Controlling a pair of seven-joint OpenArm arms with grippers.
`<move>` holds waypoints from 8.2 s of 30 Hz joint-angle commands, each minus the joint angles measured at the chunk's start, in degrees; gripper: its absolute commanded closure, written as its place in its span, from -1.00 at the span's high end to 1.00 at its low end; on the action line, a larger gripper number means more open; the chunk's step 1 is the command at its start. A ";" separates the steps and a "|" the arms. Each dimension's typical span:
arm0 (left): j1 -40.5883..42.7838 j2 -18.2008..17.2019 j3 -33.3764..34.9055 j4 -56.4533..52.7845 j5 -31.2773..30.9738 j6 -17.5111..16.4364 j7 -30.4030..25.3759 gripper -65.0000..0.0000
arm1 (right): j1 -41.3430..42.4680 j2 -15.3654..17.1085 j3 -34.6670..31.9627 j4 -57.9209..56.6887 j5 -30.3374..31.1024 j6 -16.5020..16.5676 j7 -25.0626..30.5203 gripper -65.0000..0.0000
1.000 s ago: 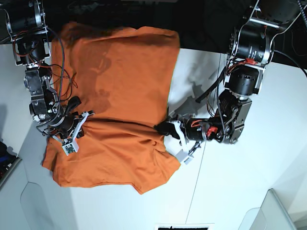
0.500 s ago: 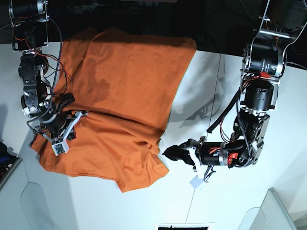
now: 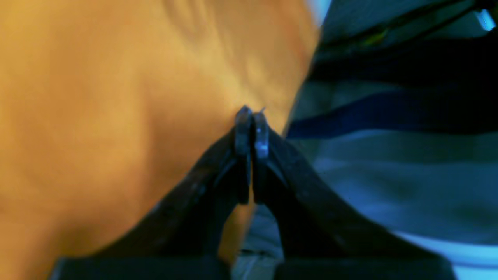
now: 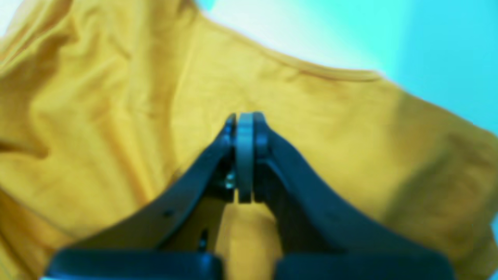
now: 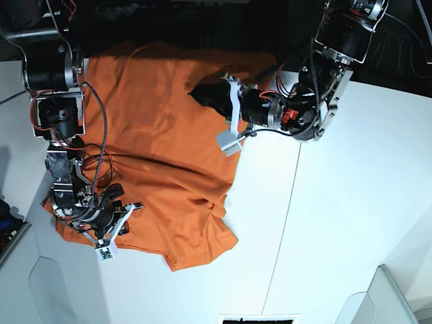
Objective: Layout the t-shirt on the table in an organized manner, then fold the t-shirt properly
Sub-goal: 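Pull the shirt hem with the left gripper to straighten the body, then release the shirt and move both grippers to the collar corners, then grasp the collar corners and fold them toward the hem, then release the fold and reposition both grippers at the shirt ends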
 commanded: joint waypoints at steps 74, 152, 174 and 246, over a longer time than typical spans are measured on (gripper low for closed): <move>-28.79 -14.69 0.17 -30.47 26.73 -0.45 -21.73 -0.96 | -17.14 10.51 11.78 18.40 5.77 -3.50 -3.54 -1.00; 26.08 -18.49 -34.62 1.31 -1.07 -0.45 -14.40 0.34 | -56.02 4.87 34.97 44.09 40.61 10.23 -21.62 -0.01; 25.03 -18.69 -40.26 13.90 0.22 -0.45 -13.55 -1.00 | -56.17 4.98 43.15 53.29 44.92 10.93 -23.39 -1.00; 9.42 -12.74 -32.89 -5.09 5.57 -0.45 -9.77 -1.00 | -34.38 1.55 45.99 33.18 38.62 10.88 -27.98 -1.00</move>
